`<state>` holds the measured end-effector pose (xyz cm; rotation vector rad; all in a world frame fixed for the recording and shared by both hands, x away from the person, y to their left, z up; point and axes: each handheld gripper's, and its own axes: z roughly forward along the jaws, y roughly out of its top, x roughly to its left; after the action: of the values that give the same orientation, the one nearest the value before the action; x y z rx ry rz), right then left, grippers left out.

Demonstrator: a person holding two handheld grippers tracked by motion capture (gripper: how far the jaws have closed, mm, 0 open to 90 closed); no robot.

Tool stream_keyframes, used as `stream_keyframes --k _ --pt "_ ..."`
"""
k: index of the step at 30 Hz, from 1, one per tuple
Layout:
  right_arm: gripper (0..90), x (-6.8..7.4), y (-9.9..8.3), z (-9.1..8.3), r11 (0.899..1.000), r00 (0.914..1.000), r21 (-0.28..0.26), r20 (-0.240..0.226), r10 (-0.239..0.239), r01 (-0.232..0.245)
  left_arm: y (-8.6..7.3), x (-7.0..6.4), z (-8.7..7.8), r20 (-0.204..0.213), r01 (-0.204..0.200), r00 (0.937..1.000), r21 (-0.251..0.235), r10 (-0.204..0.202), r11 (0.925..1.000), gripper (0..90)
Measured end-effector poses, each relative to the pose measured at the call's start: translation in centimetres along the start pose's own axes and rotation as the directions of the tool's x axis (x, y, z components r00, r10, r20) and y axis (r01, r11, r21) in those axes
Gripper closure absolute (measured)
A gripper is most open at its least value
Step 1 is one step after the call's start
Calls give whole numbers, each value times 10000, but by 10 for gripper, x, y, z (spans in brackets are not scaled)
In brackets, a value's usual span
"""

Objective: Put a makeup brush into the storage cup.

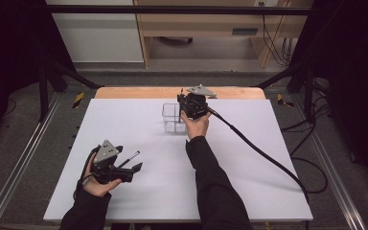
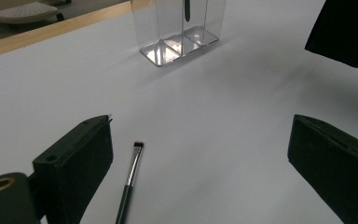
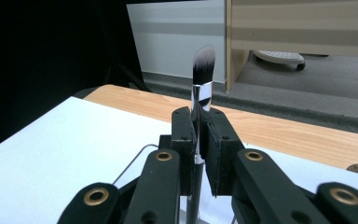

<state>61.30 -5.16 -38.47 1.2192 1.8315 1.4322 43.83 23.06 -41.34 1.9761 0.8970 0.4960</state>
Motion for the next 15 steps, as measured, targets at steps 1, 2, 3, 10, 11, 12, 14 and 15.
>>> stream_keyframes --k 1,2,3,10,11,12,14,15 --pt "837 0 -1 1 10000 10000 23 -4 18 -18 0 0 0 -3 -4 10000 4 4 10000 59" --pt "837 0 -3 1 10000 10000 56 -5 19 -19 0 0 0 -5 -14 10000 9 14 10000 59" --pt "837 0 -3 1 10000 10000 56 -5 19 -19 0 0 0 -3 -17 10000 12 17 10000 59" --pt "837 -1 -9 3 9998 9999 212 116 -48 46 0 0 0 -20 -57 10000 12 58 10000 59" --pt "837 -1 -10 3 9997 9999 225 97 -46 44 0 0 0 -23 -57 10000 11 57 10000 60" --pt "837 0 -10 3 9997 9999 228 103 -44 42 0 0 0 -25 -53 10000 8 53 10000 60" --pt "837 0 -12 4 9996 9999 270 114 -82 79 0 1 0 -71 -116 9999 -25 116 9999 60" --pt "837 0 -12 4 9994 9998 322 138 -121 117 0 1 0 -72 -107 9999 -27 107 9999 60"
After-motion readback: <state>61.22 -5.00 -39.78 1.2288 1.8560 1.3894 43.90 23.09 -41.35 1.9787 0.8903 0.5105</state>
